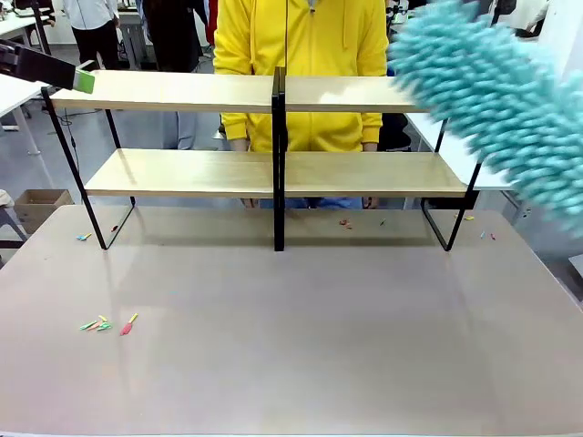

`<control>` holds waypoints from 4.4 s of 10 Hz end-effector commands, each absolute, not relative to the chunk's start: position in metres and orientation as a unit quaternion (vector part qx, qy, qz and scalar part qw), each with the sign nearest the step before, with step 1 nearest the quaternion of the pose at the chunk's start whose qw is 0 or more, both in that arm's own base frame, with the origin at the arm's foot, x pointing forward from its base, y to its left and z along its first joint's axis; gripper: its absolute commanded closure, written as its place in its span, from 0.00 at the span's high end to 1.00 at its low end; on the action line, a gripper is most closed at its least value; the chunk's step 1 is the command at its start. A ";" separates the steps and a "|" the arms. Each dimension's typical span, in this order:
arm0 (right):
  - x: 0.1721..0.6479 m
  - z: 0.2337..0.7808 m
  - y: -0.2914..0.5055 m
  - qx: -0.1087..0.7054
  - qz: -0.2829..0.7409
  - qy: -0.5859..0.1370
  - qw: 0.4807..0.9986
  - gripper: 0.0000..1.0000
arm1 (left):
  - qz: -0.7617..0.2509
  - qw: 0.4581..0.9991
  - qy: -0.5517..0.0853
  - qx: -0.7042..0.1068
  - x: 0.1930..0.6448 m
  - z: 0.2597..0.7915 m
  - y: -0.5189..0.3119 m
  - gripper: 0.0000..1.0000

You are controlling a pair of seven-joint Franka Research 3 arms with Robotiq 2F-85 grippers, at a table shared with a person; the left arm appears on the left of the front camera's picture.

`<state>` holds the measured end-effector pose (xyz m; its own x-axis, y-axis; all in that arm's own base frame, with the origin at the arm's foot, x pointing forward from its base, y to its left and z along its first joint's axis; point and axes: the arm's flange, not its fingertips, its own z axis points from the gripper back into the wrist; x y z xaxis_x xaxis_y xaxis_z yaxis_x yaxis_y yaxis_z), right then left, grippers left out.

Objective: Clean the shelves.
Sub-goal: Clean another randomly selected level of the Shelf with the Duster, then place the Duster on the table.

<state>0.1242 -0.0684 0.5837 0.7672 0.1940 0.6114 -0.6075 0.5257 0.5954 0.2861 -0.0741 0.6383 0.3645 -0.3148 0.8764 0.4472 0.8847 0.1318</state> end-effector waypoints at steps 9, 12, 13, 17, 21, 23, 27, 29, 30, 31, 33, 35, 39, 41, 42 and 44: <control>0.112 0.572 -0.101 0.403 0.214 -0.278 0.845 0.13 | -0.230 0.823 -0.515 -0.062 0.286 0.639 -0.074 1.00; 0.112 0.572 -0.101 0.403 0.214 -0.278 0.845 0.13 | -0.230 0.823 -0.515 -0.062 0.286 0.639 -0.074 1.00; 0.112 0.572 -0.101 0.403 0.214 -0.278 0.845 0.13 | -0.230 0.823 -0.515 -0.062 0.286 0.639 -0.074 1.00; 0.112 0.572 -0.101 0.403 0.214 -0.278 0.845 0.13 | -0.230 0.823 -0.515 -0.062 0.286 0.639 -0.074 1.00; 0.112 0.572 -0.101 0.403 0.214 -0.278 0.845 0.13 | -0.230 0.823 -0.515 -0.062 0.286 0.639 -0.074 1.00; 0.112 0.572 -0.101 0.403 0.214 -0.278 0.845 0.13 | -0.230 0.823 -0.515 -0.062 0.286 0.639 -0.074 1.00; 0.147 0.572 -0.107 0.378 0.282 -0.247 0.847 0.13 | -0.230 0.823 -0.515 -0.062 0.286 0.639 -0.074 1.00; 0.222 0.585 -0.101 0.296 0.448 -0.121 0.835 0.13 | -0.230 0.823 -0.515 -0.062 0.286 0.639 -0.074 1.00; 0.245 0.565 -0.085 0.268 0.495 -0.054 0.825 0.13 | -0.230 0.823 -0.515 -0.062 0.286 0.639 -0.074 1.00; 0.261 0.539 -0.072 0.237 0.516 0.017 0.823 0.13 | -0.230 0.823 -0.515 -0.062 0.286 0.639 -0.074 1.00; 0.281 0.500 -0.051 0.249 0.521 0.054 0.814 0.13 | -0.230 0.823 -0.515 -0.062 0.286 0.639 -0.074 1.00; 0.301 0.482 -0.037 0.263 0.534 0.059 0.801 0.13 | -0.231 0.824 -0.514 -0.064 0.286 0.638 -0.074 1.00; 0.322 0.458 -0.021 0.286 0.527 0.058 0.798 0.13 | -0.333 0.789 -0.233 -0.461 0.282 0.512 -0.041 1.00; 0.331 0.451 -0.026 0.290 0.513 0.055 0.806 0.13 | -0.219 0.786 -0.112 -0.567 0.263 0.414 -0.012 1.00; 0.332 0.451 -0.026 0.285 0.501 0.037 0.816 0.13 | -0.184 0.794 -0.024 -0.578 0.252 0.374 0.000 1.00; 0.324 0.451 -0.024 0.287 0.518 0.069 0.803 0.13 | -0.161 0.913 0.066 -0.370 0.271 0.367 0.018 1.00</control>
